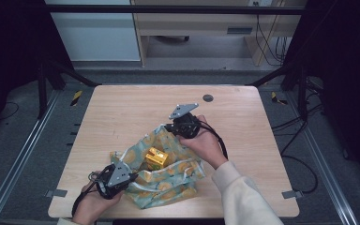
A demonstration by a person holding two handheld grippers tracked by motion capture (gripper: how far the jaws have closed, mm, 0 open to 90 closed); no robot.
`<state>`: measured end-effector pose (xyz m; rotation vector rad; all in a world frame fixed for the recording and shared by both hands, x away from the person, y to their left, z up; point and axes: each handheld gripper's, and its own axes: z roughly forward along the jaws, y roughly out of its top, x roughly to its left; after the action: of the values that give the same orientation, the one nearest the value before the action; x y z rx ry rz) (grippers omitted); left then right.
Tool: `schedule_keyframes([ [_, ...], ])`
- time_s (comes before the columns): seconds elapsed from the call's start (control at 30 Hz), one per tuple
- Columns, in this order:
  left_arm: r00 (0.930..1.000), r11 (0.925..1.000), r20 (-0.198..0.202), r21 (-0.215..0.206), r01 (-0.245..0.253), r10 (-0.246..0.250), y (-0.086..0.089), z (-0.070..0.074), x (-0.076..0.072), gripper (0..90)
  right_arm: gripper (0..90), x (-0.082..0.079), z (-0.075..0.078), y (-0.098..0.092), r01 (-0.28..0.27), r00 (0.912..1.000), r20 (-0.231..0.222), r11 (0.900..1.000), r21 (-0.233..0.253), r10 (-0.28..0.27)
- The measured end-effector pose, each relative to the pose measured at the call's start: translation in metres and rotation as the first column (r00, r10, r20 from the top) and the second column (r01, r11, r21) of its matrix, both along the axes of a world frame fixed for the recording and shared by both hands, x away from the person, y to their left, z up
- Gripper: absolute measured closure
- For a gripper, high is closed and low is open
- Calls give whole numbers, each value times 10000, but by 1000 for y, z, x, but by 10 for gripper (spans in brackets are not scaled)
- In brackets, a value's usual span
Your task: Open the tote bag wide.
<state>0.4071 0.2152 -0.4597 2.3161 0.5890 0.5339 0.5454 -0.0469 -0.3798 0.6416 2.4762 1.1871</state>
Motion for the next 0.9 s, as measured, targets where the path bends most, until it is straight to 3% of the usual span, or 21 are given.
schedule_keyframes([
  [0.2,9999,9998,-98,164,72,-70,-2,-2,0,900,900,17,-10,-2,429,9986,-289,9989,-196,-434],
  [0.3,9999,9969,97,775,-129,122,-3,-3,1,900,900,27,-19,-2,630,9967,-487,9974,-356,-647],
  [0.37,9997,9977,26,639,-231,230,-3,-4,2,900,900,33,-25,-2,752,9948,-662,9964,-404,-777],
  [0.63,9996,9969,-56,739,-267,272,-3,-6,3,900,900,49,-46,-2,1148,9875,-1004,9908,-712,-1216],
  [0.77,9996,9958,-124,878,-254,266,-3,-6,3,900,900,54,-54,-7,1353,9826,-1181,9882,-711,-1431],
  [0.9,9996,9941,-106,1064,-231,243,-3,-7,4,900,900,58,-60,-16,1685,9734,-1504,9849,-398,-1727],
])
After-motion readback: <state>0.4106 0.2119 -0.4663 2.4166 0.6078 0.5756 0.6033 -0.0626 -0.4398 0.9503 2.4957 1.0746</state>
